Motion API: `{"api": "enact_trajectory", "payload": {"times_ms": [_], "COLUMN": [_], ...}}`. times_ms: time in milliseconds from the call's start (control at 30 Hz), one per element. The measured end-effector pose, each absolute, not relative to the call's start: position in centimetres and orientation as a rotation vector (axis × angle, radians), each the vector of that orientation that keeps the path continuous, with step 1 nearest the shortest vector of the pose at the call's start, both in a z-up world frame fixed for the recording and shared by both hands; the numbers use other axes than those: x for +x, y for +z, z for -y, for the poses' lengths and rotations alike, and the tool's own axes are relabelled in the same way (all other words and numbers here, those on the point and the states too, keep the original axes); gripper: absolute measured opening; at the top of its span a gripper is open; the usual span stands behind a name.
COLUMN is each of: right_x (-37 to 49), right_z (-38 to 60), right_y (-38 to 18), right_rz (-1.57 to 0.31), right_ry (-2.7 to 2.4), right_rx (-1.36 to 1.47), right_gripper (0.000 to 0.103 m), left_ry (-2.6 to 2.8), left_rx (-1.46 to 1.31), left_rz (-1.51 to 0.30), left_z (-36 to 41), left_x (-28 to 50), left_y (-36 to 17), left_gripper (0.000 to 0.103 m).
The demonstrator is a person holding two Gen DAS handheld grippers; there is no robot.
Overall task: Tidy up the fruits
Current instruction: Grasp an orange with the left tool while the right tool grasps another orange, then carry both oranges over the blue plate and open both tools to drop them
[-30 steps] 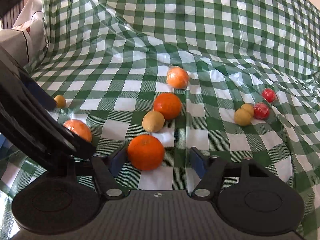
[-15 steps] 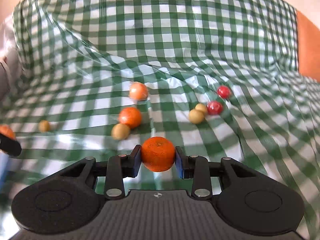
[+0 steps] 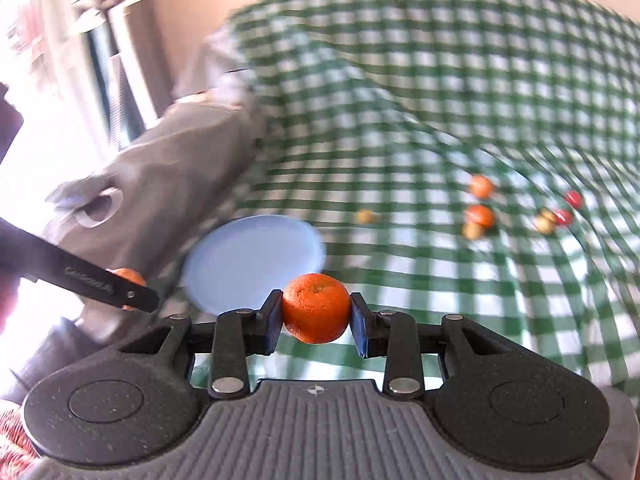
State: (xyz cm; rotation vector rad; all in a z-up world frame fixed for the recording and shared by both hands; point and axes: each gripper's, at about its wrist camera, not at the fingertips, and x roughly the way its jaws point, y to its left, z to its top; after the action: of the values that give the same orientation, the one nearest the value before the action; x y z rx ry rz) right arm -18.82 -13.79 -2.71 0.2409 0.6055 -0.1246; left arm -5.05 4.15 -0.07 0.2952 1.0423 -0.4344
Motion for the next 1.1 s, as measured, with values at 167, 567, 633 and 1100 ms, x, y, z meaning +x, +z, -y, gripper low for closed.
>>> {"api": "enact_trajectory", "payload": {"times_ms": [167,567,633,1100], "right_x": [-19.2,-19.4,-19.1,-18.0], "right_z": [9.1,7.1,7.0,7.7], "right_y": [-1.4,-0.2,-0.3,-1.2], "right_rz": [-0.624,-0.648,-0.653,-0.7], "right_ry": [-0.057,-0.088,-0.088,-0.085], "right_rx": [0.125,0.051,0.042,0.03], "right_gripper": [0.036,0.036,0.036,0.036], "left_ry": [-0.431,-0.46,-0.459,-0.446], "left_rx": [0.249,0.195,0.192,0.189], "left_rz": [-1.004,-0.957,-0.954,-0.969], "left_z": [-6.8,-8.6,-8.6,-8.1], "left_x": [-6.7,-7.4,-7.3,-5.6], "left_y": [0.7,1.3,1.2,0.7], "left_gripper": [0.045,0.045,0.045,0.045]}}
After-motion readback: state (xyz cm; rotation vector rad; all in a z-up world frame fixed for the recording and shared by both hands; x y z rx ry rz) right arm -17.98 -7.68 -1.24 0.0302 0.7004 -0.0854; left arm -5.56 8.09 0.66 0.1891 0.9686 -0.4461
